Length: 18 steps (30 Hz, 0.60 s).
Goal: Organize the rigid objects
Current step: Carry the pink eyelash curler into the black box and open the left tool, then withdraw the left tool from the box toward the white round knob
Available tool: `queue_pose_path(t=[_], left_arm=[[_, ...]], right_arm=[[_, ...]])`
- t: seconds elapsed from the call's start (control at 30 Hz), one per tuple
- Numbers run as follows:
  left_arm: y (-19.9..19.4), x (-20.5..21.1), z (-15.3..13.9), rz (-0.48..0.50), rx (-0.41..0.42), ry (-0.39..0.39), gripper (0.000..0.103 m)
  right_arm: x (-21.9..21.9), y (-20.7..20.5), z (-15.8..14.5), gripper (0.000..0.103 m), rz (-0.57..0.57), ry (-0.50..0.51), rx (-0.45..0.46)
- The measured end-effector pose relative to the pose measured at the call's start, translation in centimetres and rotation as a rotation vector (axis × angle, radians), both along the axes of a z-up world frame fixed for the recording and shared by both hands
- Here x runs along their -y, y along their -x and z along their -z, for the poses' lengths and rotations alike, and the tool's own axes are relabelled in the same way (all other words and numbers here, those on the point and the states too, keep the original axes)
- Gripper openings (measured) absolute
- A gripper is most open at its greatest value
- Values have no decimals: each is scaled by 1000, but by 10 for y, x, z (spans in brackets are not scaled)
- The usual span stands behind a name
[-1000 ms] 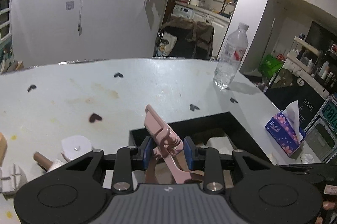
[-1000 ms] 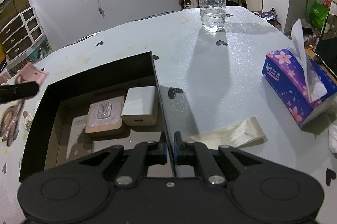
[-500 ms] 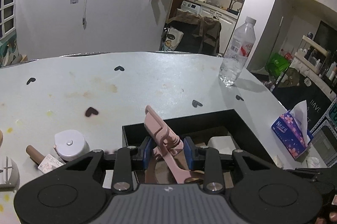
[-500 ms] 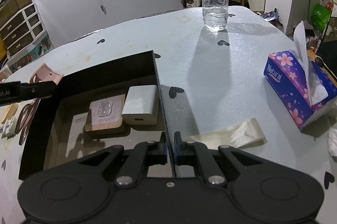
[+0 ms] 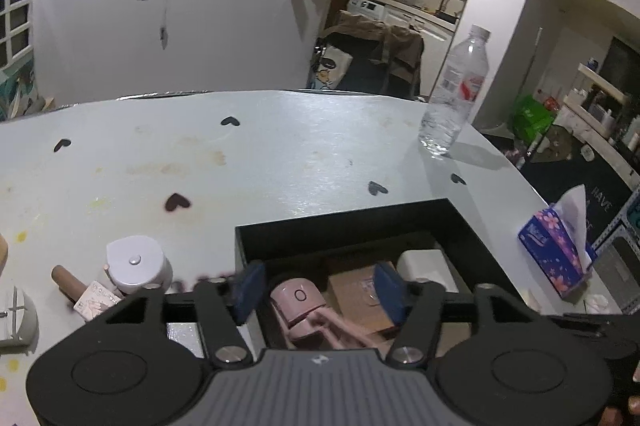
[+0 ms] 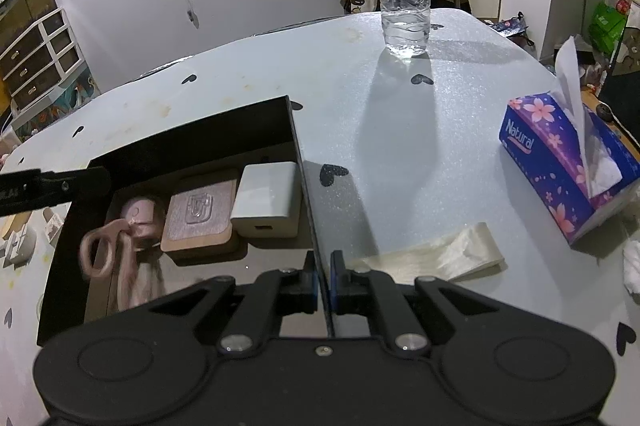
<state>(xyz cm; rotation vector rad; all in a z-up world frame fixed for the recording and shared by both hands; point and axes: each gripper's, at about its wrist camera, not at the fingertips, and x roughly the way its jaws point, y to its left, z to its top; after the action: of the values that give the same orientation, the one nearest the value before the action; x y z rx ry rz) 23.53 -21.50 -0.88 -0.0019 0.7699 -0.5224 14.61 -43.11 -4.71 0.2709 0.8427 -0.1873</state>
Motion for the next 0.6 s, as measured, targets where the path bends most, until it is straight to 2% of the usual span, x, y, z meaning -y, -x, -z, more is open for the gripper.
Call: queue_pose_path(t=[0.07, 0.17, 0.37, 0.6], left_arm=[[4, 2, -1, 4, 11, -9, 78], [7, 2, -2, 21, 13, -10, 79], [15, 3, -7, 47, 26, -18, 86], [28, 2, -14, 111, 34, -9, 101]], right_arm=[[0, 0, 0, 6, 0, -1, 0], [0, 0, 0, 6, 0, 0, 0], [0, 0, 0, 6, 1, -3, 1], [0, 0, 0, 6, 2, -6, 3]])
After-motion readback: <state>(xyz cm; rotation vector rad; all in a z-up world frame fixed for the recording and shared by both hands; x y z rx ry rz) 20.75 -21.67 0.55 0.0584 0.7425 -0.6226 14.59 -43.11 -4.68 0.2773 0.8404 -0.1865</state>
